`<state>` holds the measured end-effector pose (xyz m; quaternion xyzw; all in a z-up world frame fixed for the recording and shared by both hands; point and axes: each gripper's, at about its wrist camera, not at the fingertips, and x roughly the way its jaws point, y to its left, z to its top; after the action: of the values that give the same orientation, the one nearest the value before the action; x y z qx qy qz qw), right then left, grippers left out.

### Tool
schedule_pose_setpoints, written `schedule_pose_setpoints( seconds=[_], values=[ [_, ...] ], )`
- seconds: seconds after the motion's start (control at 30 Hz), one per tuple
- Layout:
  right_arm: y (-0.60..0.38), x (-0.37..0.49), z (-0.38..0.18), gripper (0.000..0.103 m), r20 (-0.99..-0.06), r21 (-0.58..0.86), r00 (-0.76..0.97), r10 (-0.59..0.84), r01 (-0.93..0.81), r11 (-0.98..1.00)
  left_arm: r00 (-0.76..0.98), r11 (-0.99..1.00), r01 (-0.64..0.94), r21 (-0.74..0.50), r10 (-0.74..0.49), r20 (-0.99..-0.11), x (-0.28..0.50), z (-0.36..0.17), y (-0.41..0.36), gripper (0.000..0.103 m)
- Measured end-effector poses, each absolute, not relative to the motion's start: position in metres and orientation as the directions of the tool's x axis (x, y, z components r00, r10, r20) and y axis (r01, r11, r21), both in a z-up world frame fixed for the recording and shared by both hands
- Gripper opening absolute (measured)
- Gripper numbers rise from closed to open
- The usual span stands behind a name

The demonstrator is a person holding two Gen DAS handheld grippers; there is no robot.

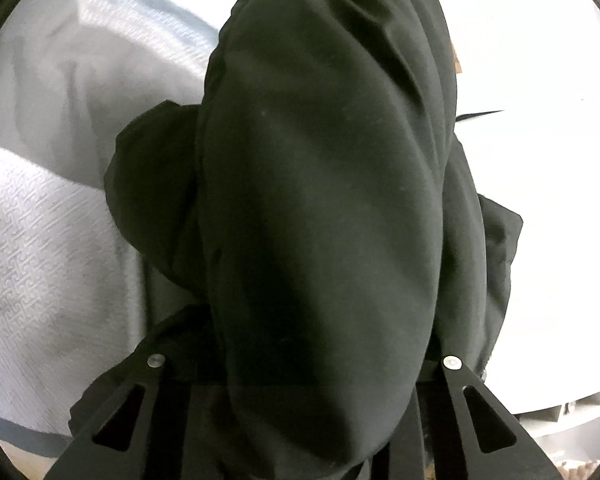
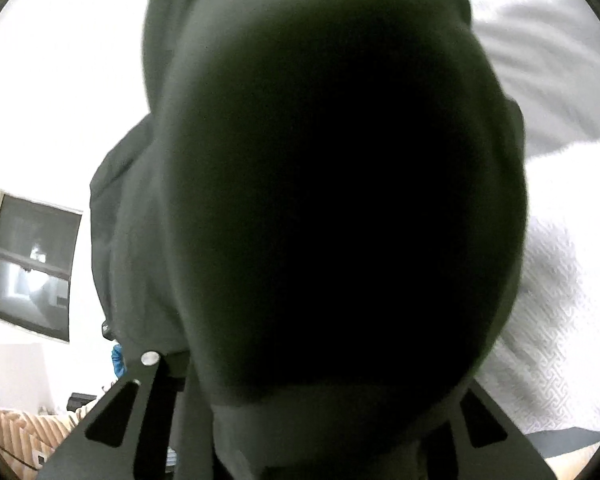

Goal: Fold large clothes

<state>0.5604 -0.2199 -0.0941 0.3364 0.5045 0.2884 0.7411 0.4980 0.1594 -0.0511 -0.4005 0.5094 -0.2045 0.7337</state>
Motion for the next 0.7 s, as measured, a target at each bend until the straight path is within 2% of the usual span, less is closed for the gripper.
schedule_pose_setpoints(
  seconds=[0.33, 0.47, 0.53, 0.7],
  values=[
    [-0.206, 0.535, -0.016, 0.023, -0.488, 0.786, 0.371, 0.790, -0.208, 0.583, 0.444, 0.569, 0.002, -0.823, -0.738, -0.509, 0.458, 0.026, 0.157, 0.023],
    [-0.209, 0.509, 0.007, 0.023, -0.455, 0.796, 0.386, 0.803, -0.229, 0.561, 0.459, 0.564, 0.040, -0.825, -0.743, -0.486, 0.438, 0.049, 0.184, 0.023],
    [-0.211, 0.498, 0.013, 0.023, -0.442, 0.802, 0.391, 0.807, -0.231, 0.551, 0.463, 0.562, 0.047, -0.826, -0.745, -0.480, 0.411, 0.057, 0.190, 0.023],
    [-0.209, 0.478, 0.004, 0.023, -0.432, 0.813, 0.401, 0.808, -0.215, 0.542, 0.469, 0.569, 0.050, -0.820, -0.739, -0.484, 0.404, 0.064, 0.171, 0.023]
  ],
)
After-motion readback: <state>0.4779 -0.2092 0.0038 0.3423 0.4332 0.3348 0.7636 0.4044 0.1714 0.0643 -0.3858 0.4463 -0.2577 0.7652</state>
